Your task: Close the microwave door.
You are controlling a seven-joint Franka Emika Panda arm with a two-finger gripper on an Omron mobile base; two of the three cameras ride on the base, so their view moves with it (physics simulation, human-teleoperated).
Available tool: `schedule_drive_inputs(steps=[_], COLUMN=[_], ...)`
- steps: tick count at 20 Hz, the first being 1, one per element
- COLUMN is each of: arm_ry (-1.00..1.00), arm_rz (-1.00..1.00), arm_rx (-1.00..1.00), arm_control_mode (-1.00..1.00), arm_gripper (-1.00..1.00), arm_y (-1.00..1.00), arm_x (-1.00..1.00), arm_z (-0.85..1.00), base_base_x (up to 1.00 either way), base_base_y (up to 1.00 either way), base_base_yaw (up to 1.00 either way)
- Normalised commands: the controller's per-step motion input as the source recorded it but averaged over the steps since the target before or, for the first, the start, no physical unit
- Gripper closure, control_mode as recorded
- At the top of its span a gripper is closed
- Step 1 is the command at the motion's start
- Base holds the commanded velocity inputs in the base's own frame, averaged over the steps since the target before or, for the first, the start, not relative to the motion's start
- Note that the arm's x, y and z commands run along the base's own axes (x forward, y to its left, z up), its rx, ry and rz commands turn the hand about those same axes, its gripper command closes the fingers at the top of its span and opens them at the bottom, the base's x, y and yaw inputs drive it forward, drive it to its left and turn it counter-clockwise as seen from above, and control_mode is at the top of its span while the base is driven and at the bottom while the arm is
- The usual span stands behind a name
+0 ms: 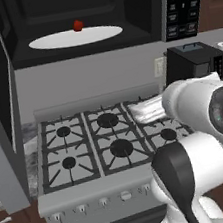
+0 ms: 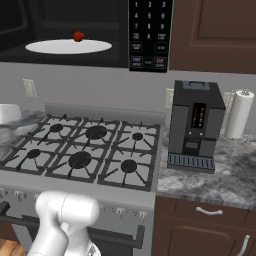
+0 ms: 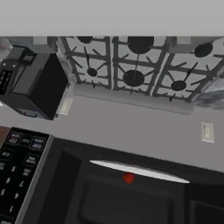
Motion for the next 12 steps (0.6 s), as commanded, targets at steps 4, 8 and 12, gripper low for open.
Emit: schedule_drive_inputs(steps=[4, 8, 12], arm_ry=[-0.35, -0.40, -0.33], arm_rz=[0.02, -0.01, -0.11], arm_rx=[-0.14, -0.08, -0.08], arm_control_mode=[-1.00, -1.00, -1.00], arm_gripper=[-1.00, -1.00, -1.00], arm_y=[0.61, 0.53, 0.83], arm_x=[-1.00, -1.00, -0.97], arm_z=[0.08, 0.12, 0.13], base_base_x=[0.00, 0.00, 0.00], base_base_y=[0.00, 0.00, 0.00], base_base_yaw=[0.00, 0.00, 0.00])
